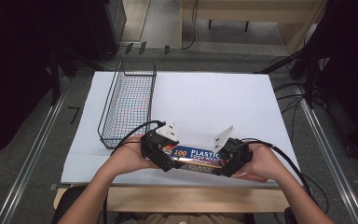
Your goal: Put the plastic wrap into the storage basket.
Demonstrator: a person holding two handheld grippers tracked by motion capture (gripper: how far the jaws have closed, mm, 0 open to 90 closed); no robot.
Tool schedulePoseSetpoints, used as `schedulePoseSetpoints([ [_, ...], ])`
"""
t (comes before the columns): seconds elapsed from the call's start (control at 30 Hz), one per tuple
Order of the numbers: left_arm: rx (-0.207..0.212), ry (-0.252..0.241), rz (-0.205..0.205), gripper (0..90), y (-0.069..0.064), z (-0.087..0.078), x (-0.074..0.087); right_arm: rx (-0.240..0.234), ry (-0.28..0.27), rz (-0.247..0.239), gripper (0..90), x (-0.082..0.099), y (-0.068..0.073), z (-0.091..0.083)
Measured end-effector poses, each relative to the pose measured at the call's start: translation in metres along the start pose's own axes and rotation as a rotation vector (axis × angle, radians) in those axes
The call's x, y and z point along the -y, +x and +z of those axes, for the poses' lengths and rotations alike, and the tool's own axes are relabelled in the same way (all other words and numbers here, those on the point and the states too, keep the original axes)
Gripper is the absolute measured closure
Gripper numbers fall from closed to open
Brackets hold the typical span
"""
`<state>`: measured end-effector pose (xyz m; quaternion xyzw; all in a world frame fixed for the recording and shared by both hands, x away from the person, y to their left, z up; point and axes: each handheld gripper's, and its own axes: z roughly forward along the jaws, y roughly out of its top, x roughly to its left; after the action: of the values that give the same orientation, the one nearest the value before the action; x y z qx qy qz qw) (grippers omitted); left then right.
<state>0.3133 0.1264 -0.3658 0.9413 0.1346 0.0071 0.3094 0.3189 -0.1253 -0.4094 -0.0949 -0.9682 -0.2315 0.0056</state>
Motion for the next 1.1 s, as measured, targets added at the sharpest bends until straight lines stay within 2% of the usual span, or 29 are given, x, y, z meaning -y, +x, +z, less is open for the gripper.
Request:
schedulePoseSetpoints([
  [0.07,-0.004,0.009,0.003,22.1,-0.001,0.001,-0.002,-0.024,-0.004,-0.012,41.2,-0.005,0.003,0.000],
  [0.23,-0.006,0.033,-0.008,22.5,0.000,0.004,-0.002,-0.014,-0.016,-0.041,41.2,-0.010,0.008,-0.002],
  [0.3,0.004,0.040,0.008,22.9,-0.002,0.005,-0.004,-0.010,-0.027,-0.054,41.2,-0.014,0.009,-0.003],
  [0.33,-0.001,0.043,0.013,22.9,-0.003,0.006,-0.004,-0.016,-0.022,-0.037,41.2,-0.015,0.010,-0.004],
  [0.43,-0.016,0.071,0.033,22.9,-0.004,0.011,-0.006,-0.021,-0.024,-0.053,41.2,-0.019,0.010,-0.003],
  [0.47,-0.006,0.081,0.035,22.6,-0.004,0.013,-0.006,-0.018,-0.031,-0.066,41.3,-0.021,0.011,-0.003],
  [0.63,-0.012,0.117,0.065,23.0,-0.007,0.023,-0.011,-0.015,-0.027,-0.070,41.3,-0.027,0.013,-0.003],
  [0.67,-0.017,0.121,0.084,23.4,-0.008,0.025,-0.012,-0.019,-0.032,-0.069,41.3,-0.028,0.013,-0.003],
  [0.73,-0.014,0.128,0.089,24.1,-0.010,0.027,-0.015,-0.010,-0.035,-0.086,41.3,-0.030,0.013,-0.003],
  [0.83,-0.013,0.138,0.119,28.8,-0.013,0.029,-0.016,-0.009,-0.033,-0.087,41.3,-0.030,0.015,-0.004],
  [0.93,-0.008,0.152,0.106,28.9,-0.013,0.031,-0.016,0.001,-0.036,-0.101,41.3,-0.031,0.016,-0.004],
  [0.97,-0.007,0.171,0.100,28.8,-0.013,0.034,-0.017,0.004,-0.038,-0.106,41.4,-0.032,0.016,-0.004],
  [1.03,-0.022,0.192,0.112,27.9,-0.015,0.038,-0.017,0.017,-0.045,-0.116,41.4,-0.034,0.018,-0.004],
  [1.1,-0.027,0.199,0.117,27.3,-0.018,0.042,-0.016,0.005,-0.030,-0.096,41.4,-0.036,0.021,-0.003],
])
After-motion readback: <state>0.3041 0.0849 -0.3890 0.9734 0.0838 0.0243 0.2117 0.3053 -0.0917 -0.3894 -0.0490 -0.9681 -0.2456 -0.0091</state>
